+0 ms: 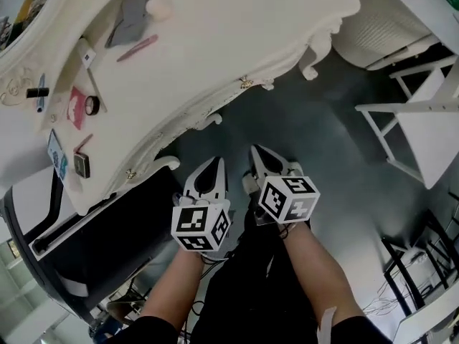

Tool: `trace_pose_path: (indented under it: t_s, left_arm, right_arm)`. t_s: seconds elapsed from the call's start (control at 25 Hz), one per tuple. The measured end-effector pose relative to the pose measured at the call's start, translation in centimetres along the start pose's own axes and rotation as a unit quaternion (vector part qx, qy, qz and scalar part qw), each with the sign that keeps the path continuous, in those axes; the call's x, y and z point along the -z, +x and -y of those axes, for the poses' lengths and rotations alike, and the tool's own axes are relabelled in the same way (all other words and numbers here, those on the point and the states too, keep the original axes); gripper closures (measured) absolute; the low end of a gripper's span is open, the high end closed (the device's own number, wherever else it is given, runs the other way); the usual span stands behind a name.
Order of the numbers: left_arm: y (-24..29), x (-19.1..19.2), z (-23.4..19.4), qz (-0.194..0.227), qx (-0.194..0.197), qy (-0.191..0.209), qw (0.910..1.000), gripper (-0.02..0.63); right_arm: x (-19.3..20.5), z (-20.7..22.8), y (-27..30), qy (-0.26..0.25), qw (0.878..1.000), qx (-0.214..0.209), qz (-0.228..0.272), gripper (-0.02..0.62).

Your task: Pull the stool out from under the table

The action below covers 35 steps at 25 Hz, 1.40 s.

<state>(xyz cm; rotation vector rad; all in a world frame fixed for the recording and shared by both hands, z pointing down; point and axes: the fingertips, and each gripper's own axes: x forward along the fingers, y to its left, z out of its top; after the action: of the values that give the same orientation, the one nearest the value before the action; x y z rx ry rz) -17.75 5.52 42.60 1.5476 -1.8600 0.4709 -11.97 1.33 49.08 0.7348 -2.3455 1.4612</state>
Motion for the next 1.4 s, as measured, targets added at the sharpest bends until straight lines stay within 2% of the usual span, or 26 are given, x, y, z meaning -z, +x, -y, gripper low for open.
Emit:
trace_pose_path:
  t_s: [0.12, 0.28, 0.4, 0.52, 0.56, 0.64, 0.88, 1.0, 1.2, 1.4]
  left_arm:
    - [2.3, 2.4, -0.6, -0.021, 0.005, 0.018, 0.9996, 0.606]
    - [5.0, 4.8, -1.6, -0.046, 0.006, 0.042, 0.998, 0.606]
    - [7.3, 5.2, -2.6, -0.045, 0.005, 0.052, 0.9976, 0.606]
    - [9.7, 5.7, -3.9, -0.045, 0.003, 0.062, 0.9971, 0.606]
    - [10.4, 5.9, -4.3, -0.046, 0.003, 0.065, 0.9969, 0.606]
    - [11.8, 6.4, -5.0, -0.047, 0.005, 0.073, 0.9962, 0.606]
    - [13.5, 8.1, -5.6, -0.05, 0.026, 0.087, 0.9946, 0.606]
    - [13.6, 8.5, -6.1, -0.048, 0.033, 0.086, 0.9946, 0.606]
    - [13.8, 9.1, -8.2, -0.057, 0.033, 0.111, 0.9916, 0.606]
    - [13.8, 10.0, -9.4, -0.066, 0.031, 0.106, 0.9917, 0.606]
  right_arm:
    - [1.4, 2.4, 3.2, -0.017, 1.0, 0.006, -0.003, 0.592]
    - [3.0, 5.0, 6.9, 0.004, 1.0, -0.001, -0.005, 0.592]
    - [3.9, 6.6, 9.6, 0.041, 0.999, -0.015, 0.005, 0.592]
    - [4.3, 8.0, 11.9, 0.106, 0.994, -0.032, 0.024, 0.592]
    - [4.3, 8.2, 12.6, 0.127, 0.991, -0.043, 0.032, 0.585]
    - [4.2, 8.5, 14.2, 0.158, 0.984, -0.071, 0.045, 0.503]
    - [3.9, 8.7, 18.7, 0.18, 0.977, -0.105, 0.052, 0.371]
    - [3.1, 8.9, 21.0, 0.182, 0.976, -0.109, 0.057, 0.351]
    - [2.7, 9.0, 23.9, 0.183, 0.975, -0.11, 0.058, 0.347]
    - [3.2, 8.2, 24.6, 0.195, 0.969, -0.144, 0.05, 0.347]
